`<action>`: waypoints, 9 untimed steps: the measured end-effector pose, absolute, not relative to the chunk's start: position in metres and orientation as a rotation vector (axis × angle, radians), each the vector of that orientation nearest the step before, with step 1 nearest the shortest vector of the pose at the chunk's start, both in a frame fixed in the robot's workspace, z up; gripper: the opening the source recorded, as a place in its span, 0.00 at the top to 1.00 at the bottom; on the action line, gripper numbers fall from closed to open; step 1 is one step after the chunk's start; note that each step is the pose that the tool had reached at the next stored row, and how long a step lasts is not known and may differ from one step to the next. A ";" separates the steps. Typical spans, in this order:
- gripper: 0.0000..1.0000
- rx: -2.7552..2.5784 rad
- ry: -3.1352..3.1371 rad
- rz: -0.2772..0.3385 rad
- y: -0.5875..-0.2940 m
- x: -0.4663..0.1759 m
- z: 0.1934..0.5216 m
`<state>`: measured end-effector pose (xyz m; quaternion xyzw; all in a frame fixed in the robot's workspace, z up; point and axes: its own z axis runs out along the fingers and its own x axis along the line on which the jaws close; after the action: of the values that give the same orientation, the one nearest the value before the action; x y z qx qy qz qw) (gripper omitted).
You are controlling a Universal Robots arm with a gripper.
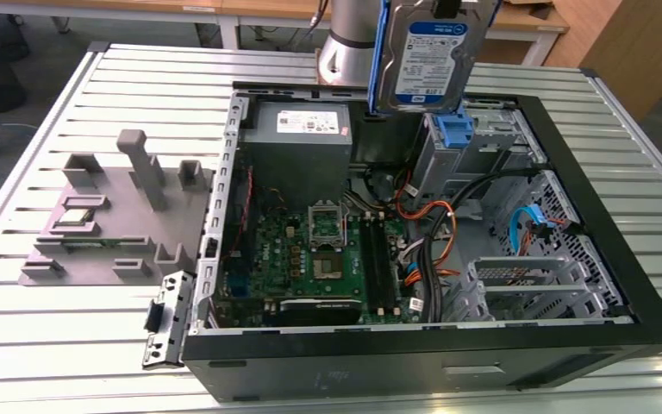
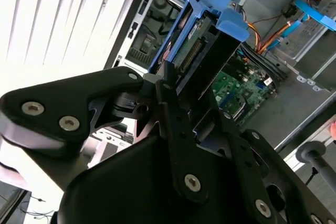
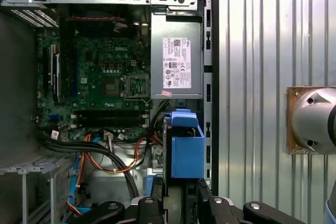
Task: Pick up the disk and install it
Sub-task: 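Pick up the disk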
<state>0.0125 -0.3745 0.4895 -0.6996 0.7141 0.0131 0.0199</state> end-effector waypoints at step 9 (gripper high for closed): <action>0.65 -2.170 2.216 0.041 -0.399 0.011 0.489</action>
<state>0.0112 -0.3987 0.4890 -0.6996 0.7141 0.0131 0.0199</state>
